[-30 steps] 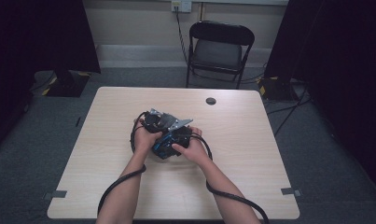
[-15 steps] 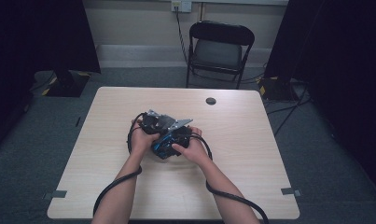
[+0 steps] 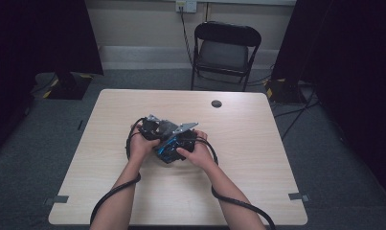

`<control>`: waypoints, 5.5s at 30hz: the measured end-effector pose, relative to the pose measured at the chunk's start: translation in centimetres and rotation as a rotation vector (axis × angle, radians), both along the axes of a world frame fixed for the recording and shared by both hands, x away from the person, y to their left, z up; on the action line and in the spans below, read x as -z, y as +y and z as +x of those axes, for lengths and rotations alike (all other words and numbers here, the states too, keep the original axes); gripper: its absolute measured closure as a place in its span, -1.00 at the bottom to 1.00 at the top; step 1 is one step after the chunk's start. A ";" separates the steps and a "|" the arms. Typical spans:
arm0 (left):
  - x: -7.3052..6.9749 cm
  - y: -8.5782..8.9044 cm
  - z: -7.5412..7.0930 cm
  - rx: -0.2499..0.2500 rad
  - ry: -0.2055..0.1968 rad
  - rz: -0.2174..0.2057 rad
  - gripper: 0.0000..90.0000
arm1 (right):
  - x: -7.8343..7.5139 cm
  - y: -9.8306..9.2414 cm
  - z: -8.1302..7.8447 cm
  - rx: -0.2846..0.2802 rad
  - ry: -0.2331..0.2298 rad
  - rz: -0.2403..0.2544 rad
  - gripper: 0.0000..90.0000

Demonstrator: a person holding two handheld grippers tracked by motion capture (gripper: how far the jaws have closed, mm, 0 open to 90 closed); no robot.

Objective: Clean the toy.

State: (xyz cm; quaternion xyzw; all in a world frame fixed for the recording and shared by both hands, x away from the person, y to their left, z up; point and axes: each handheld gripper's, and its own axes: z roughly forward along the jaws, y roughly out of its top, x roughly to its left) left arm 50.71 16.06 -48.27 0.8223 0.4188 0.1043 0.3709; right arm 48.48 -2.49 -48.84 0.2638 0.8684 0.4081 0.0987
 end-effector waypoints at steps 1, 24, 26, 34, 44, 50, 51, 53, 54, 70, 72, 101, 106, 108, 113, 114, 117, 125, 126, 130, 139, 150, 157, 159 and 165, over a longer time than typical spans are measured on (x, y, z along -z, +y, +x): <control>0.0 0.1 -0.1 0.005 0.001 0.007 0.65 | 0.0 0.0 0.0 0.000 0.000 -0.002 -1.00; -0.2 2.2 -1.8 0.004 0.025 0.010 0.65 | 0.0 0.0 0.0 0.000 -0.001 -0.002 -1.00; -0.3 2.2 -2.0 0.000 0.027 0.010 0.65 | 0.0 0.1 0.0 0.000 -0.001 -0.002 -1.00; -0.3 2.9 -2.6 0.001 0.029 0.006 0.65 | 0.0 0.1 -0.1 0.000 -0.003 -0.001 -1.00; -0.3 3.7 -3.5 0.000 0.036 -0.001 0.65 | 0.0 0.1 -0.1 0.000 -0.004 0.001 -1.00; -0.2 4.2 -4.1 -0.017 0.050 -0.019 0.67 | 0.0 0.1 -0.1 -0.001 -0.002 -0.002 -1.00; -0.3 4.3 -4.2 -0.018 0.054 -0.022 0.67 | 0.0 0.1 -0.1 -0.001 -0.003 -0.001 -1.00; -0.3 4.6 -4.5 -0.013 0.060 -0.024 0.67 | 0.0 0.1 -0.1 0.001 -0.005 0.002 -1.00; -0.3 4.6 -4.6 -0.011 0.056 -0.023 0.67 | 0.0 0.1 -0.1 0.001 -0.005 0.004 -1.00; -0.3 5.9 -7.1 -0.002 0.059 -0.039 0.68 | 0.0 0.1 -0.1 0.000 -0.002 -0.001 -1.00; -0.4 6.0 -7.4 0.005 0.067 -0.033 0.68 | 0.0 0.1 -0.1 0.001 -0.005 0.003 -1.00; -2.0 8.7 -10.8 0.015 0.082 -0.012 0.71 | 0.1 0.0 -0.1 0.001 -0.009 0.009 -1.00; -2.7 9.4 -10.8 0.002 0.080 -0.009 0.71 | 0.1 0.0 -0.1 0.000 -0.008 0.006 -1.00; -3.1 9.6 -10.6 -0.001 0.071 -0.014 0.71 | 0.1 0.0 -0.1 -0.001 -0.008 0.007 -1.00; -4.0 9.9 -10.1 -0.017 0.051 -0.026 0.70 | 0.1 0.0 -0.1 -0.001 -0.008 0.006 -1.00; -4.1 9.9 -10.0 -0.021 0.047 -0.027 0.70 | 0.1 0.0 -0.1 -0.001 -0.009 0.007 -1.00; -4.4 9.8 -9.5 -0.029 0.035 -0.027 0.70 | 0.1 0.0 -0.1 -0.001 -0.007 0.006 -1.00; -4.6 8.7 -7.5 -0.038 0.019 -0.053 0.70 | 0.1 0.0 -0.1 0.001 -0.009 0.008 -1.00; -4.6 8.4 -7.2 -0.036 0.021 -0.056 0.70 | 0.1 0.0 -0.1 0.001 -0.008 0.008 -1.00; -4.8 7.2 -5.8 -0.031 0.011 -0.061 0.70 | 0.1 0.0 -0.1 -0.001 -0.008 0.005 -1.00; -4.4 4.8 -2.8 -0.027 0.005 -0.056 0.70 | 0.1 0.0 -0.1 -0.001 -0.006 0.005 -1.00; -3.1 2.0 0.3 -0.020 0.001 -0.009 0.69 | 0.1 -0.1 -0.1 -0.001 -0.006 0.010 -1.00; -2.3 -0.7 1.2 0.011 -0.016 0.039 0.68 | 0.2 -0.1 -0.1 -0.001 -0.009 0.016 -1.00; -2.0 -1.1 1.4 0.008 -0.008 0.045 0.68 | 0.2 -0.1 -0.1 0.000 -0.008 0.015 -1.00; -1.4 -1.6 1.8 0.001 -0.002 0.042 0.63 | 0.2 -0.1 -0.1 0.001 -0.008 0.016 -1.00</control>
